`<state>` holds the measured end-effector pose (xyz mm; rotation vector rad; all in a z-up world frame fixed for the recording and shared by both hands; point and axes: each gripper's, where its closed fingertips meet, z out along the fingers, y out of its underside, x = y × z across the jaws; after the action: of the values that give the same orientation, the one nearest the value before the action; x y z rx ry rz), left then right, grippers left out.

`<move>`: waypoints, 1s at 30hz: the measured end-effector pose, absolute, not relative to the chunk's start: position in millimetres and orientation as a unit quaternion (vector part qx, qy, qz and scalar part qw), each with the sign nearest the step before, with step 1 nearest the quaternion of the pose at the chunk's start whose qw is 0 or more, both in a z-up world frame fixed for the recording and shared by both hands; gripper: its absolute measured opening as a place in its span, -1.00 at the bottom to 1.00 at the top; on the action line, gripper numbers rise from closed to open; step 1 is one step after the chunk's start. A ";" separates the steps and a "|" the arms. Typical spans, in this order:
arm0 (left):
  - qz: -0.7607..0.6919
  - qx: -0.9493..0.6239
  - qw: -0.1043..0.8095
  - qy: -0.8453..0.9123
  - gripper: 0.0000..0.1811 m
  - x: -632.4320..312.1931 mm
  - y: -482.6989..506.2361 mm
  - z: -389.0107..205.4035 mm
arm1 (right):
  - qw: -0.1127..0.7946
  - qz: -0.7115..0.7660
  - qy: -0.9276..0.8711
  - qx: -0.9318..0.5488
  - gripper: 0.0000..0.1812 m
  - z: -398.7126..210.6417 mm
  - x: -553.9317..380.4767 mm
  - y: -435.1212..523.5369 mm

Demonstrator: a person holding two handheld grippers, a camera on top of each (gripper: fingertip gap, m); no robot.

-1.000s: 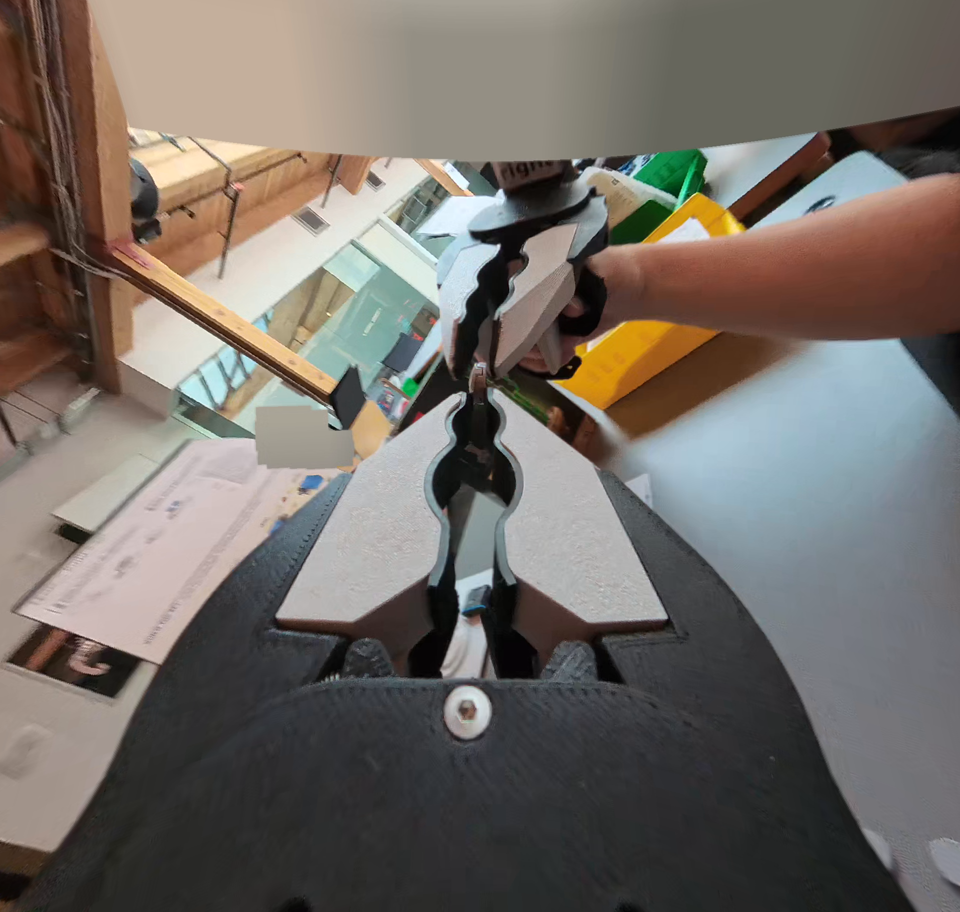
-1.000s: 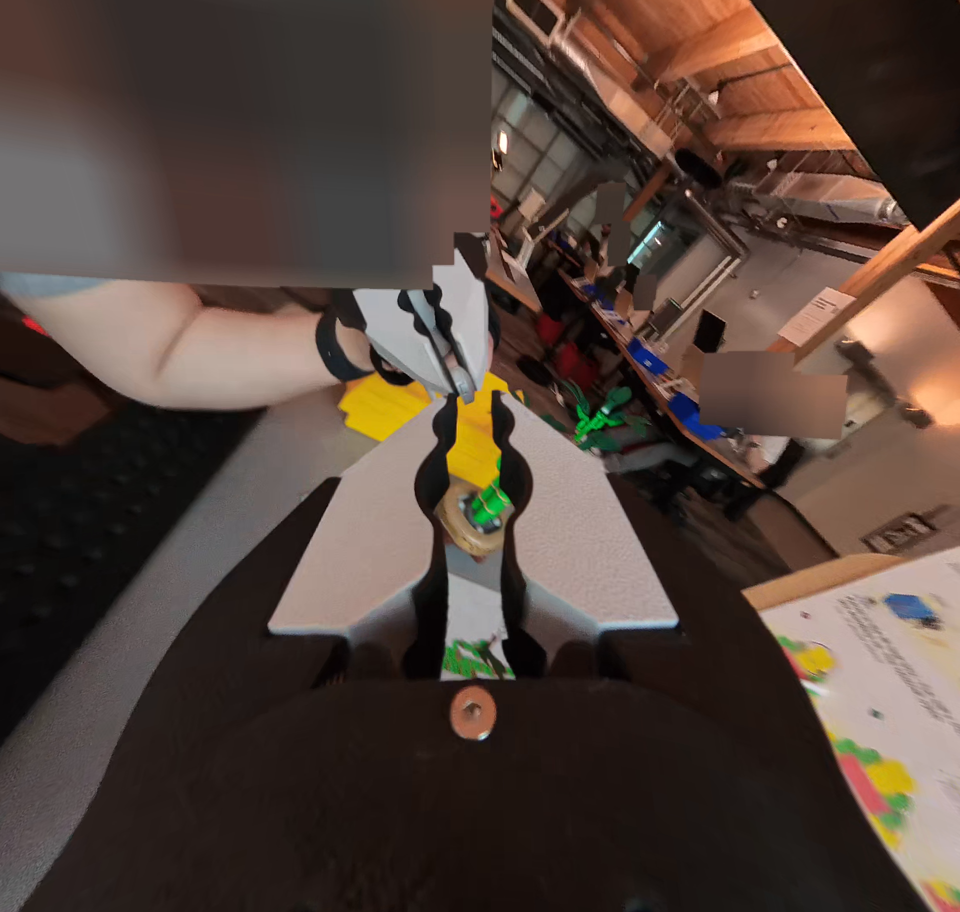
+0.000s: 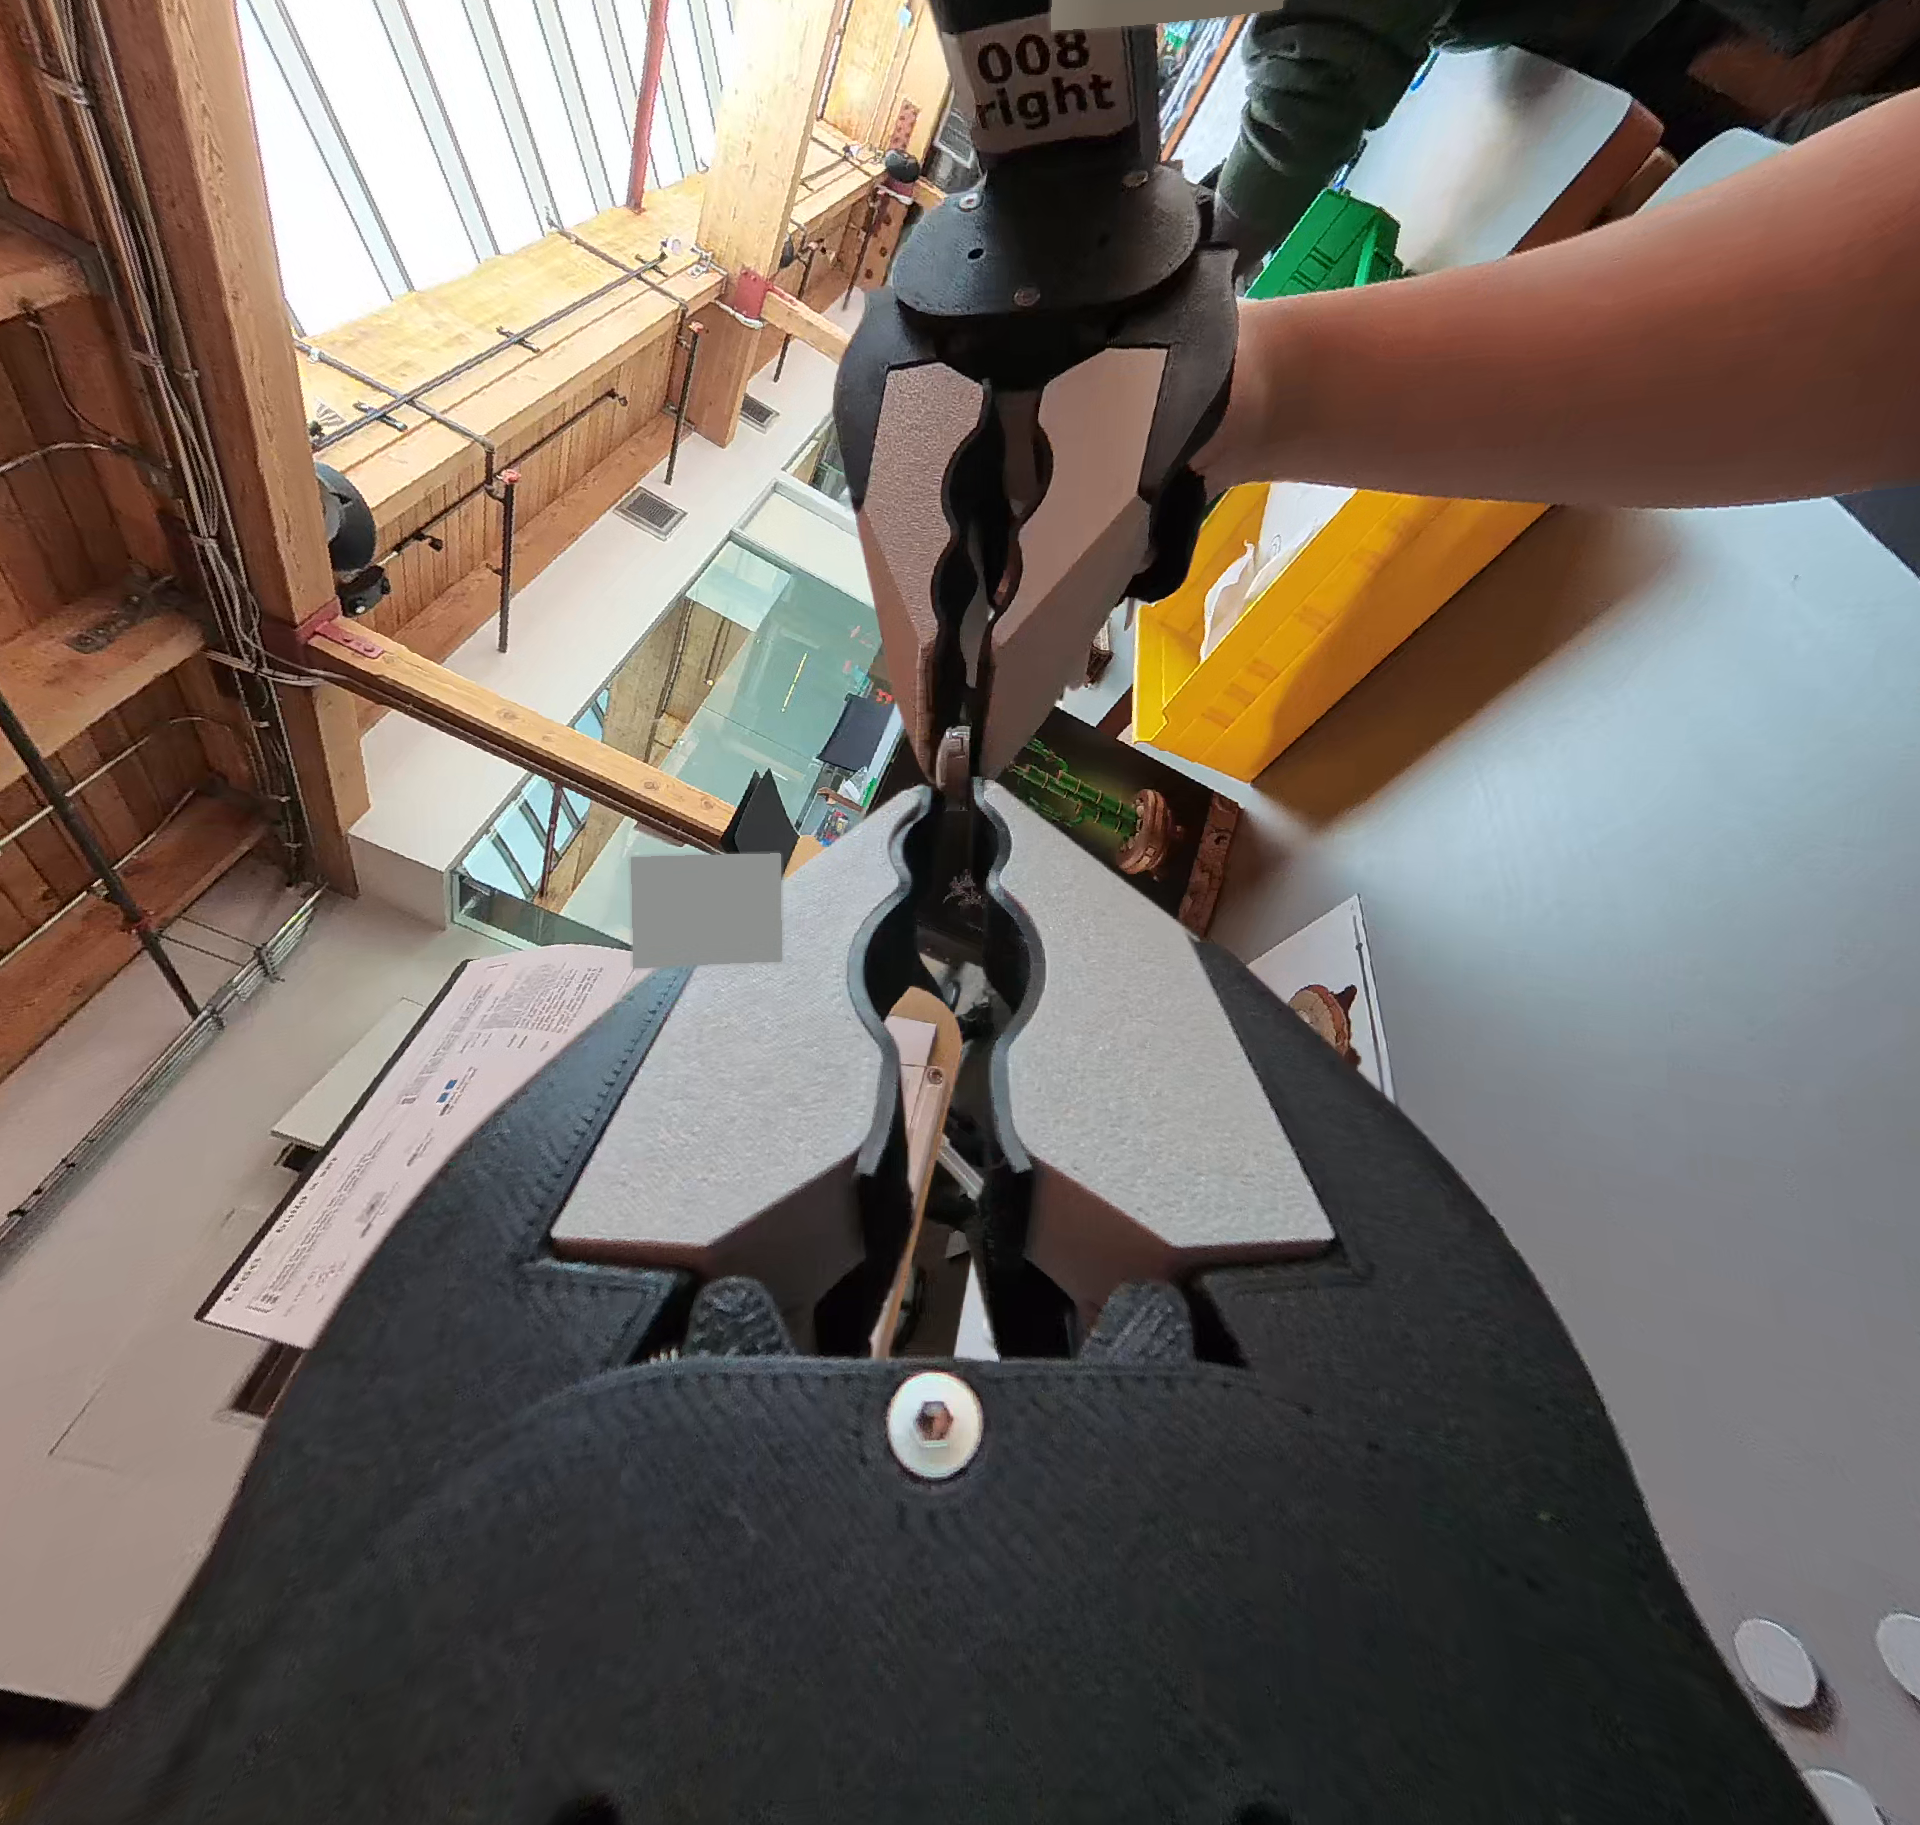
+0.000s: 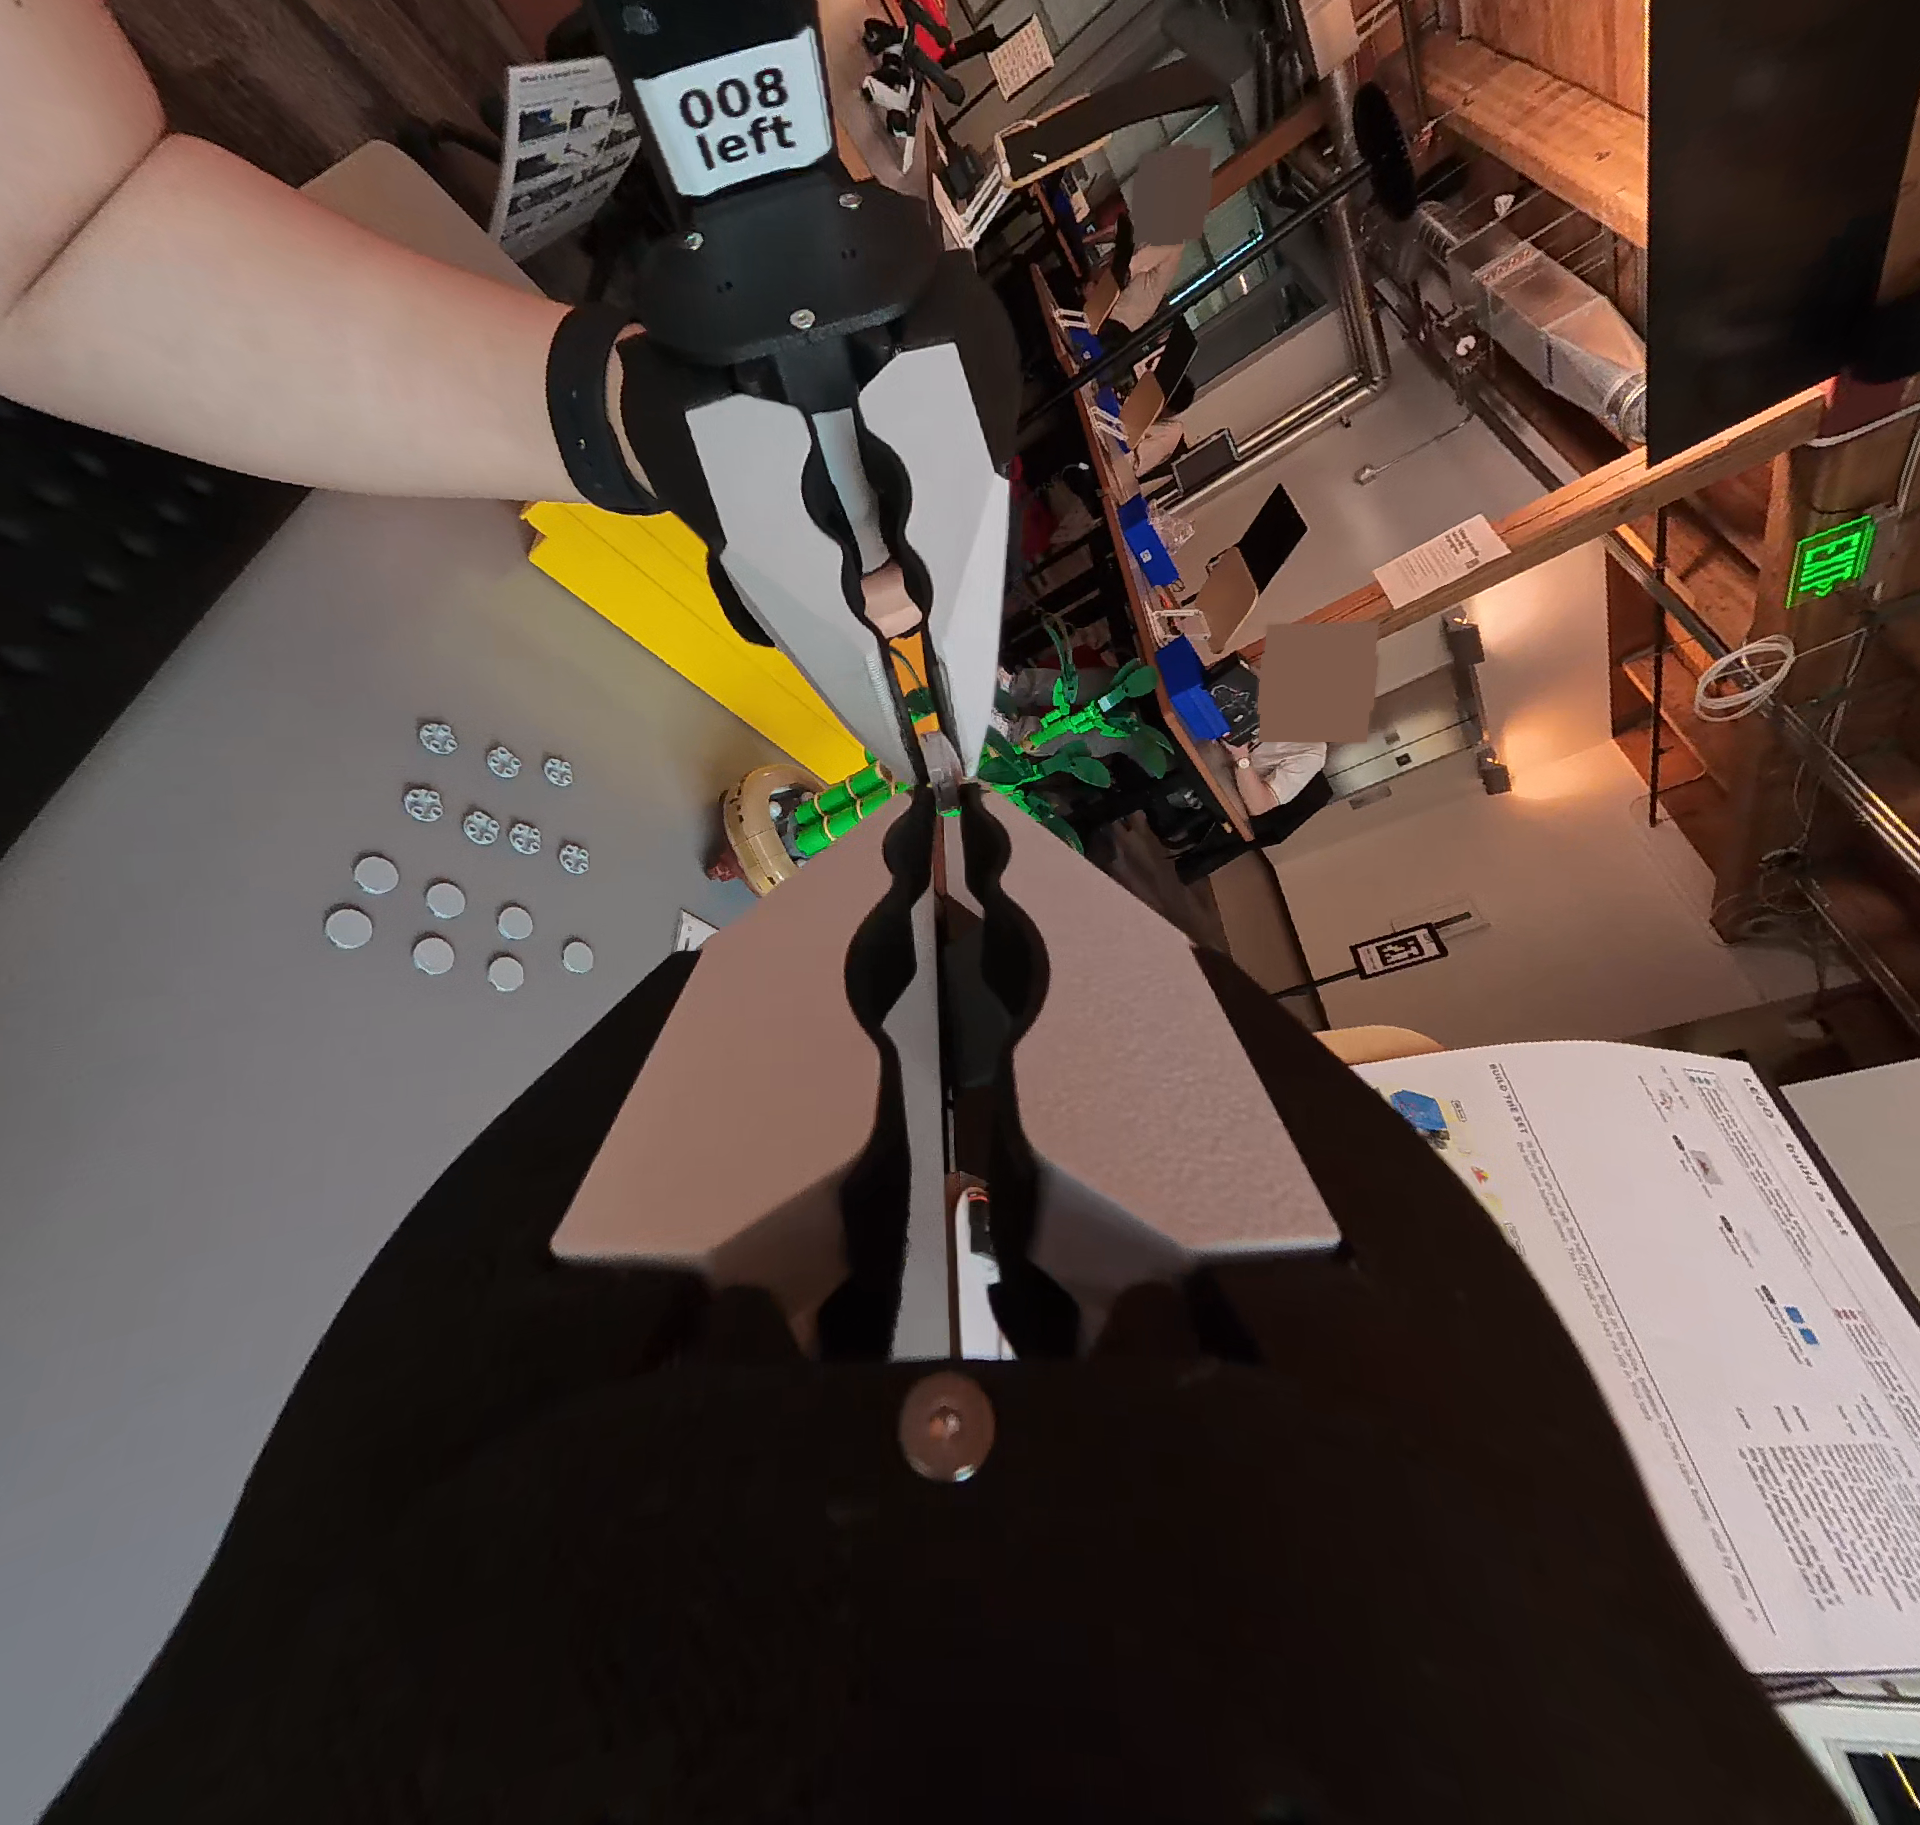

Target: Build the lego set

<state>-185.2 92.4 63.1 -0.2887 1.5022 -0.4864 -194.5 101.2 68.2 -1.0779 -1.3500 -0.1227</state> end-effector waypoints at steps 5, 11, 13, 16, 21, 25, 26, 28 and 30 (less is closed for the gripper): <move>-0.234 -0.139 0.679 0.682 -0.97 -183.7 93.4 57.9 | 0.627 -0.047 -0.598 -0.497 -0.96 62.4 -191.9 102.9; -0.239 -0.149 0.672 0.685 -0.97 -181.9 96.7 54.8 | 0.626 -0.036 -0.595 -0.503 -0.95 59.6 -190.1 105.8; -0.239 -0.150 0.672 0.685 -0.97 -182.5 97.3 55.1 | 0.633 -0.012 -0.591 -0.500 -0.95 59.9 -190.5 106.1; -0.229 -0.159 0.670 0.687 -0.97 -181.7 101.6 52.9 | 0.639 -0.024 -0.595 -0.487 -0.94 59.5 -190.0 107.6; -0.228 -0.171 0.663 0.692 -0.97 -180.4 107.0 48.9 | 0.631 -0.057 -0.598 -0.491 -0.95 55.3 -188.0 112.5; -0.223 -0.167 0.666 0.692 -0.97 -179.1 106.5 47.9 | 0.622 0.011 -0.584 -0.522 -0.91 54.1 -186.3 108.7; -0.213 -0.168 0.669 0.692 -0.97 -178.1 108.6 47.4 | 0.615 0.060 -0.575 -0.536 -0.79 54.7 -186.3 104.5; -0.174 -0.168 0.677 0.696 -0.97 -175.3 116.1 42.4 | 0.602 0.169 -0.534 -0.570 -0.64 61.2 -181.9 101.0; -0.140 -0.164 0.683 0.698 -0.97 -171.8 121.7 37.8 | 0.577 0.260 -0.472 -0.613 -0.64 65.2 -173.3 107.4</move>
<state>-171.8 121.7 37.8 -0.3668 1.5645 -0.3130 -173.3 107.4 65.2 -1.4356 -1.1057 0.6095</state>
